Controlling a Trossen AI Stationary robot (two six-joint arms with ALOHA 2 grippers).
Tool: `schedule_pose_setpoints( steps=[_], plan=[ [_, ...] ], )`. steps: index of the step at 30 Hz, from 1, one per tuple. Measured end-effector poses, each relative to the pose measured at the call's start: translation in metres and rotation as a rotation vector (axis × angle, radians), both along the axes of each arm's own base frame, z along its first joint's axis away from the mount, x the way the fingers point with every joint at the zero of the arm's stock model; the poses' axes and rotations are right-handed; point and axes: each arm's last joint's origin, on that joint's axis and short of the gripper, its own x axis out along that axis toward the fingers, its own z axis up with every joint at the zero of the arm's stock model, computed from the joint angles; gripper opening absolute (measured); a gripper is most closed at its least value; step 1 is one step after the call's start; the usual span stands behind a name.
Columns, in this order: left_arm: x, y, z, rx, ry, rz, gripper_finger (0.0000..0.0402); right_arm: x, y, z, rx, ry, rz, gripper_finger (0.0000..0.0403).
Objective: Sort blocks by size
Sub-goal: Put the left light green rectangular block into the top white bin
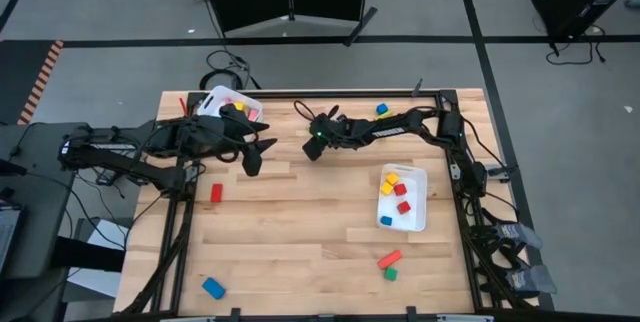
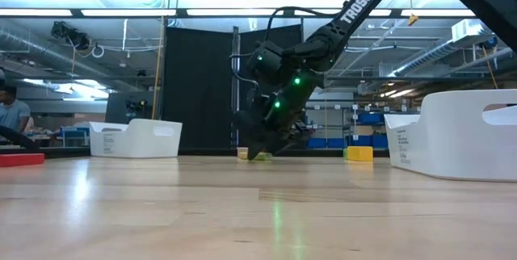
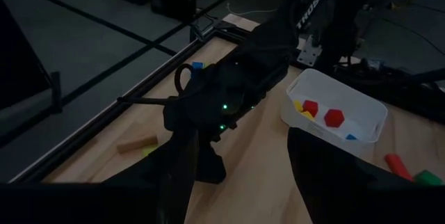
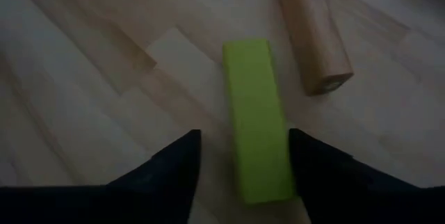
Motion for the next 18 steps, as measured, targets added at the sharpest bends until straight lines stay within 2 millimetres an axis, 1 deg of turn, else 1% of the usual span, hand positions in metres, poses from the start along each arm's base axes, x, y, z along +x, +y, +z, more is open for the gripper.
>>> schedule_pose_setpoints(
  steps=[5,7,14,18],
  plan=[
    [0.0,0.0,0.0,-0.002,-0.001,0.0,0.0229,-0.002,-0.001,0.0,0.033,0.008,0.017,0.0141],
    [0.0,0.0,0.0,-0.002,-0.001,0.001,0.0229,-0.002,0.0,0.0,0.035,0.015,0.024,0.012],
    [0.0,0.0,0.0,-0.006,-0.003,0.002,0.0229,-0.001,0.003,0.0,0.051,0.018,0.066,0.0119],
    [0.0,0.0,0.0,-0.007,-0.004,0.003,0.0229,0.0,0.014,0.006,0.044,0.026,0.12,0.0119]
  ],
)
